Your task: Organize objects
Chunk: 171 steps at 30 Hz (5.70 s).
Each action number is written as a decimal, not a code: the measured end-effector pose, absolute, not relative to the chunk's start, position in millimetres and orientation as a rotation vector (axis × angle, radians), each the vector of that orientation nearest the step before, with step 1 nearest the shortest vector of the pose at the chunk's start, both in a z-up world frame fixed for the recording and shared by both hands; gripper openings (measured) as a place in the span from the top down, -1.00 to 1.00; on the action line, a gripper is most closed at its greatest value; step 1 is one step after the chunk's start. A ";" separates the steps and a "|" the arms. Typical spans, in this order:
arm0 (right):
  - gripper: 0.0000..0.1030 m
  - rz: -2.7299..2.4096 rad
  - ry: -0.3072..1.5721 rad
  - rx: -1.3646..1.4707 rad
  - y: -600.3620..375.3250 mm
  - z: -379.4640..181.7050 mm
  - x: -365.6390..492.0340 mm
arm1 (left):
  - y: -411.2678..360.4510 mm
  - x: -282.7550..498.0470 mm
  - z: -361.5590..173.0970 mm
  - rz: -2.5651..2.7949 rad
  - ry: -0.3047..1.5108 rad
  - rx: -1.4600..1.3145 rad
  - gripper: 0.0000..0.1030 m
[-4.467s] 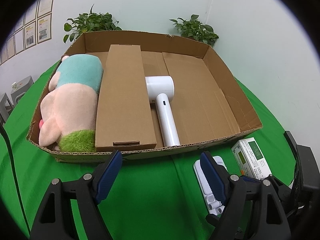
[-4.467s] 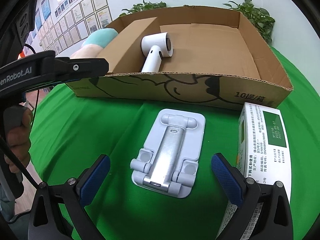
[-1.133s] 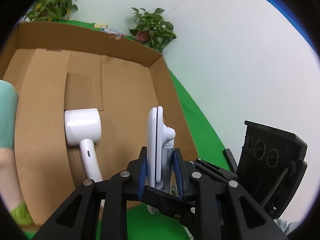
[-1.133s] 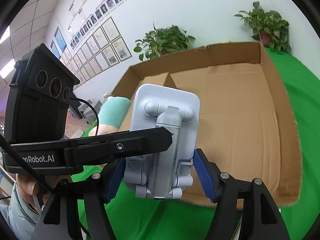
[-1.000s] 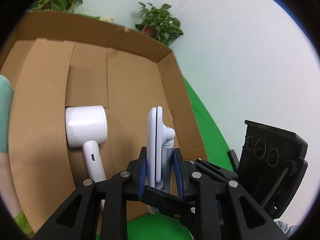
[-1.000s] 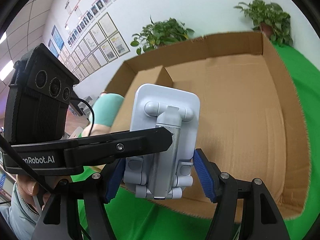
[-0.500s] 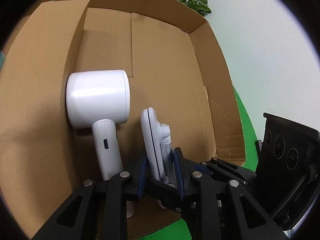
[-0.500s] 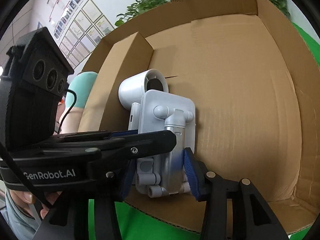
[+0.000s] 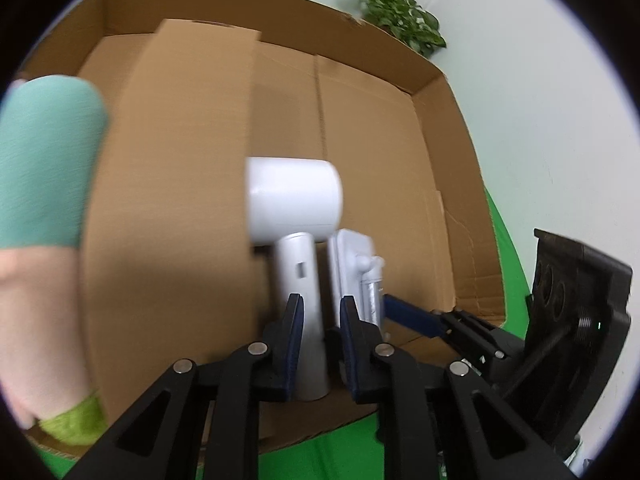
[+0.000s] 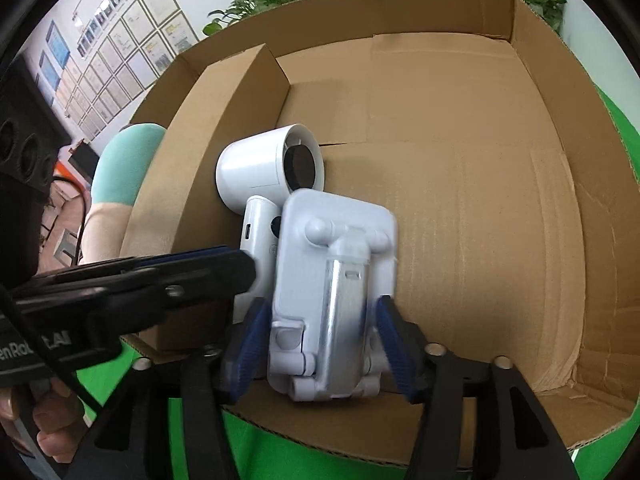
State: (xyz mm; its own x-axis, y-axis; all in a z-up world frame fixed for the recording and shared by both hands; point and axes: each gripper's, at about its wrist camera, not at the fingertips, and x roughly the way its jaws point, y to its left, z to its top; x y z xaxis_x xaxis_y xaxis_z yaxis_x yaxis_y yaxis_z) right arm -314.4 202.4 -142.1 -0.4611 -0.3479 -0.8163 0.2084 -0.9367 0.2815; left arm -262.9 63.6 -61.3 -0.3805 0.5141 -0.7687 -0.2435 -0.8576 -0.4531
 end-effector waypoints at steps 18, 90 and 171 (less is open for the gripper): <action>0.12 -2.458 -0.052 1.389 186.6 -141.8 -314.0 | 49.6 -250.7 -52.3 2.273 -0.355 -1.308 0.67; -0.98 -2.628 -0.079 1.193 230.1 -102.8 -240.7 | 47.0 -179.0 -17.6 2.746 -0.041 -0.969 -0.61; -0.48 -2.514 0.071 1.294 254.4 -155.1 -87.4 | 69.6 -135.1 -78.6 2.387 -0.230 -1.193 -0.61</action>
